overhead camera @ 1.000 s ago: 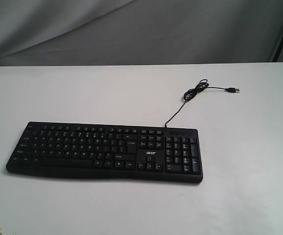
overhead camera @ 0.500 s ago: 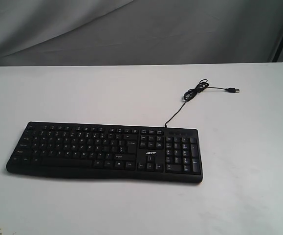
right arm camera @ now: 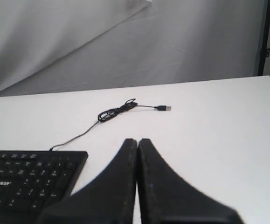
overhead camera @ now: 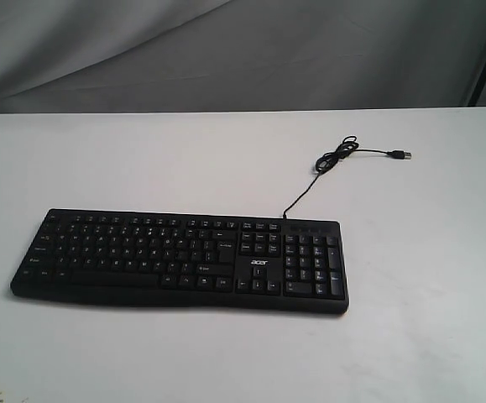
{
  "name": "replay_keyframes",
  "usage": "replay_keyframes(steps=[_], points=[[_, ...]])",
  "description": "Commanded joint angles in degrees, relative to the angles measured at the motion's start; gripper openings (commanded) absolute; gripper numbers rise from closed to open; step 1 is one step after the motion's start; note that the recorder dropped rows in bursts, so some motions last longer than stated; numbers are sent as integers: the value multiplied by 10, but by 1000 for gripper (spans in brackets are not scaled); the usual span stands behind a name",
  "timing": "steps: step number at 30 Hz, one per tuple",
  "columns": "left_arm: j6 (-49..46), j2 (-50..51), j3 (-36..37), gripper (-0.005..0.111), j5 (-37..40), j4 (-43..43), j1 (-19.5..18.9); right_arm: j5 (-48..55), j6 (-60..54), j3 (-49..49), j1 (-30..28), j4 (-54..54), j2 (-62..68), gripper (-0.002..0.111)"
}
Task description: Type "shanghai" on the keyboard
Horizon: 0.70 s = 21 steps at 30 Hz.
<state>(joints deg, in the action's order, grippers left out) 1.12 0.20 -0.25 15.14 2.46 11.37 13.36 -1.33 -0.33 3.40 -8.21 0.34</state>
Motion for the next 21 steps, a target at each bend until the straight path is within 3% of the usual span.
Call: replay_keyframes(steps=[1, 21], points=[[2, -2, 2, 0, -3, 0, 2, 36, 1, 3, 0, 23, -3, 0], [2, -2, 2, 0, -3, 0, 2, 62, 1, 3, 0, 15, -3, 0]])
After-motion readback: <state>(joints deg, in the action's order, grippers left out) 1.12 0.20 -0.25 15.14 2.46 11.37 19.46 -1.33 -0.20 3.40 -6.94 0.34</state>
